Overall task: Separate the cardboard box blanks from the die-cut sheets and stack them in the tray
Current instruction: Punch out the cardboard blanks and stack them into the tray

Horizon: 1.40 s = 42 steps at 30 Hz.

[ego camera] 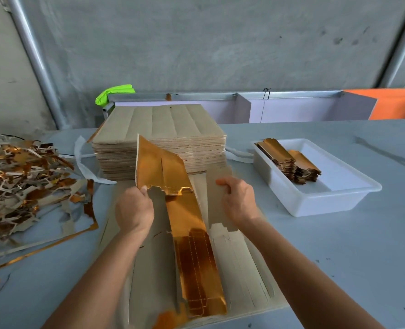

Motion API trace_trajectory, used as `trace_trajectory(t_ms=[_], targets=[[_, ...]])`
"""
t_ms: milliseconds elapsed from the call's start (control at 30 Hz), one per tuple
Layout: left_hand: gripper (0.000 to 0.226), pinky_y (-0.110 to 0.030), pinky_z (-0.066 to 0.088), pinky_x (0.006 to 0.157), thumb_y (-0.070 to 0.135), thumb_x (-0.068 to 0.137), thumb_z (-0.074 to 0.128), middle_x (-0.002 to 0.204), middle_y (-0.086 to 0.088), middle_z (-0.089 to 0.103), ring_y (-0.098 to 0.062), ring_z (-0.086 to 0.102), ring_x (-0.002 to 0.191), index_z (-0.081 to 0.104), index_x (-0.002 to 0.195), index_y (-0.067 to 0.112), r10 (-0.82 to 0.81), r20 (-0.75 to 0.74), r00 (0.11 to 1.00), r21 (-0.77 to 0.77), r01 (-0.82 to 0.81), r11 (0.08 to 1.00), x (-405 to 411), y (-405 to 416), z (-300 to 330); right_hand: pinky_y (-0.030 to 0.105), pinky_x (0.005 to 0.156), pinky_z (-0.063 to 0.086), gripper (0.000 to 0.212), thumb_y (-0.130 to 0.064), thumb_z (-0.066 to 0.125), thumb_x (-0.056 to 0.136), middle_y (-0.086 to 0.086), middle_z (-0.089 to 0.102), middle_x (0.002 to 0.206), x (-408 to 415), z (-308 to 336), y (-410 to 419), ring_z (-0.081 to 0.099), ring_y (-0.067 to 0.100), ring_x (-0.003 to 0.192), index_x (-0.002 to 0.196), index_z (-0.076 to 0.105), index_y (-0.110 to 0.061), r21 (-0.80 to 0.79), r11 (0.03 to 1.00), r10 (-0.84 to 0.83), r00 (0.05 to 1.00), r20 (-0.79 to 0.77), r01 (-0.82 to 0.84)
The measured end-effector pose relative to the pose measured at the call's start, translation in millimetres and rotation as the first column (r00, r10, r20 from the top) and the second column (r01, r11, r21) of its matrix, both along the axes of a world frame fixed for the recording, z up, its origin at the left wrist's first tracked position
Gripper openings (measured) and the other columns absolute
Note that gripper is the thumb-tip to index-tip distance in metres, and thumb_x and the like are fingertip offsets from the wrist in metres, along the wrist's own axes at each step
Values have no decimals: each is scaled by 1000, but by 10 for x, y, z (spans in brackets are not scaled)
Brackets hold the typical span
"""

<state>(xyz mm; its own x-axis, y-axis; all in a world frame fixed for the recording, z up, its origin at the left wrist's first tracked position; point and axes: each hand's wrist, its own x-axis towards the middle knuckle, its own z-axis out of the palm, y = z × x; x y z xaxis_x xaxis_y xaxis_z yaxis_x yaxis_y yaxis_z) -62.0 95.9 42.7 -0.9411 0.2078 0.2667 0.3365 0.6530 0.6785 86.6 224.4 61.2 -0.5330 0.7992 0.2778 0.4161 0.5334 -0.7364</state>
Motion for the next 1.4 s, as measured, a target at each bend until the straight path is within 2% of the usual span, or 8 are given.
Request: trace_trajectory(t_ms=[267,500,633,800,900,1033,1200,1400], targets=[[25,-21,32,37,15,101,41,68,-12,68,-11,41,37,56,121,14,-370,235,899,450,237,861,80,-6,136,36,78,55,31,1,43,93,13,63,121,-158,54,-60,62,30,93,117,62,-8,281,956,51,991,121,-83],[18,-13,25,32,12,99,47,51,-1,59,-3,35,33,63,95,17,-568,317,760,569,327,755,297,62,332,30,73,49,21,-15,57,88,5,57,105,-353,156,-125,57,24,92,108,58,-10,435,844,230,944,235,-314],[19,-20,34,54,12,96,52,67,8,52,-3,47,56,68,87,12,-548,-7,836,229,535,813,355,125,379,31,84,47,41,-28,69,79,5,51,110,-431,108,-196,50,21,101,113,51,-12,394,856,229,929,291,-335],[20,-22,26,62,2,94,46,92,3,45,-15,44,78,62,83,6,-496,-334,802,-70,503,861,351,107,403,35,74,49,8,-9,53,90,13,60,101,-454,170,-172,58,29,86,94,58,-3,349,922,137,985,103,-165],[24,-25,34,60,5,97,41,81,2,54,-15,48,70,60,83,9,-405,-121,906,247,423,872,293,108,401,19,56,45,17,-9,51,93,11,63,92,-397,175,-79,55,21,75,77,56,-8,181,963,191,980,55,-198],[23,-23,49,64,12,97,46,88,2,60,-8,54,76,65,84,18,-539,189,821,748,236,621,314,70,485,19,58,51,4,-17,59,89,3,63,96,-268,188,48,63,17,84,87,62,-16,-212,964,133,981,-141,-161],[15,-24,37,97,22,93,55,127,21,54,3,51,111,69,90,21,-755,155,637,596,549,585,369,105,479,20,51,52,10,-22,65,82,-3,67,83,-324,258,9,63,9,71,86,71,-17,-186,978,67,989,-131,-91],[41,-15,33,72,18,92,57,95,5,47,-8,42,86,43,66,-10,-775,145,616,406,677,614,326,113,436,37,79,52,21,-14,63,84,13,70,96,-413,452,42,63,29,87,100,68,-1,262,962,94,995,-36,-82]])
